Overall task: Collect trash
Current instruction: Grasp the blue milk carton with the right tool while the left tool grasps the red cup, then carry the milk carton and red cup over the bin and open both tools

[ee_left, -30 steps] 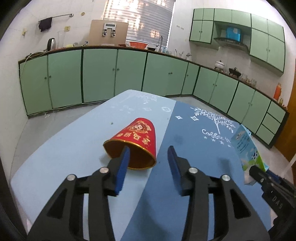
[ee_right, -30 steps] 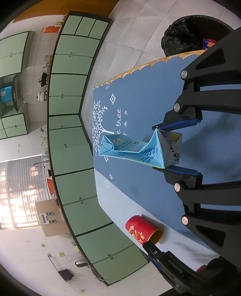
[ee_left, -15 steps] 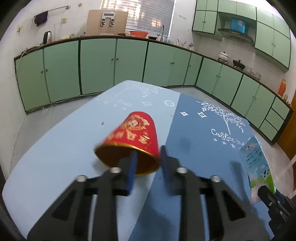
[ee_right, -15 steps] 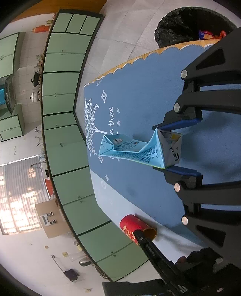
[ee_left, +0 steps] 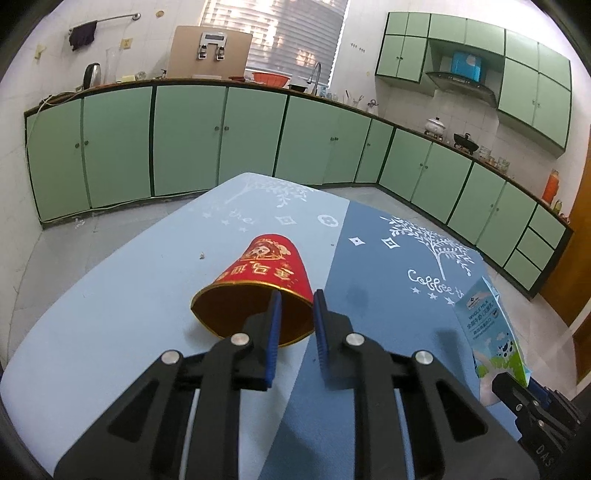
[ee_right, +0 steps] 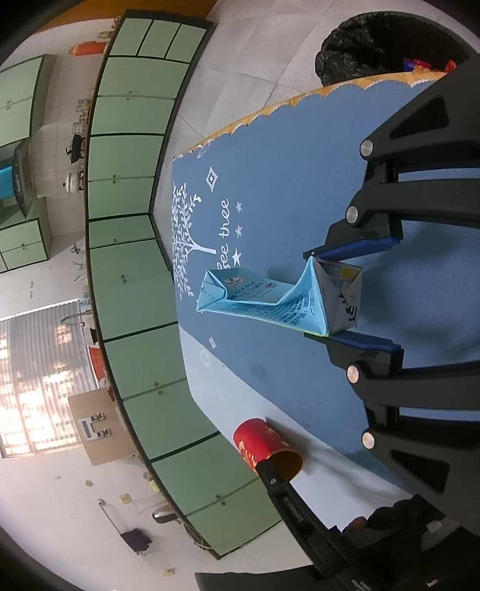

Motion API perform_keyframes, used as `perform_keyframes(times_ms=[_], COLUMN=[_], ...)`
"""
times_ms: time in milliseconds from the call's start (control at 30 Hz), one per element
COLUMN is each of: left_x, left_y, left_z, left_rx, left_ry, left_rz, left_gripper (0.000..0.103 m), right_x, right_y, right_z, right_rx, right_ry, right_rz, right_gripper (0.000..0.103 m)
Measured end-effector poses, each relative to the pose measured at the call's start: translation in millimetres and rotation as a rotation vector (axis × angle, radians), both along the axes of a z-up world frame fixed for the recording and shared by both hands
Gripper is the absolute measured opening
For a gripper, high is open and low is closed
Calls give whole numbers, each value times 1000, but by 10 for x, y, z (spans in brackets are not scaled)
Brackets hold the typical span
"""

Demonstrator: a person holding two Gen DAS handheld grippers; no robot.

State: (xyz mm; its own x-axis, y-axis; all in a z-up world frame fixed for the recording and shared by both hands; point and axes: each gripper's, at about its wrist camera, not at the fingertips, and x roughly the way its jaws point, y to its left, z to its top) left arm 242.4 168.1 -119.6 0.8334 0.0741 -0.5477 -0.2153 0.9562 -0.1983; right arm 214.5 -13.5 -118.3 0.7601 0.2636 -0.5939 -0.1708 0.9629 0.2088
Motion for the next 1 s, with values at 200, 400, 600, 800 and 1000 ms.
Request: perform_keyframes(times_ms=[200,400,600,800,1000], left_x=[58,188,322,293,68], left_y=[-25,-38,-51,-21,-41], left_z=[-40,-54,-126,-116,51], left_rx=[3,-5,4,-13,10], left_ry=[27,58,112,84,-15], left_rz=[-11,4,23,12,-19], left_gripper=[36,49,34,4,4], right_x=[30,43,42,34,18], right_y=[-34,-51,-26,-6,-18], right_z=[-28,-35,-37,-32,-16], right_rx=[35,51,42,34,36], right_ry=[13,18,17,14,10], right_rz=[8,10,13,15,21], right_gripper=[36,35,35,35,35])
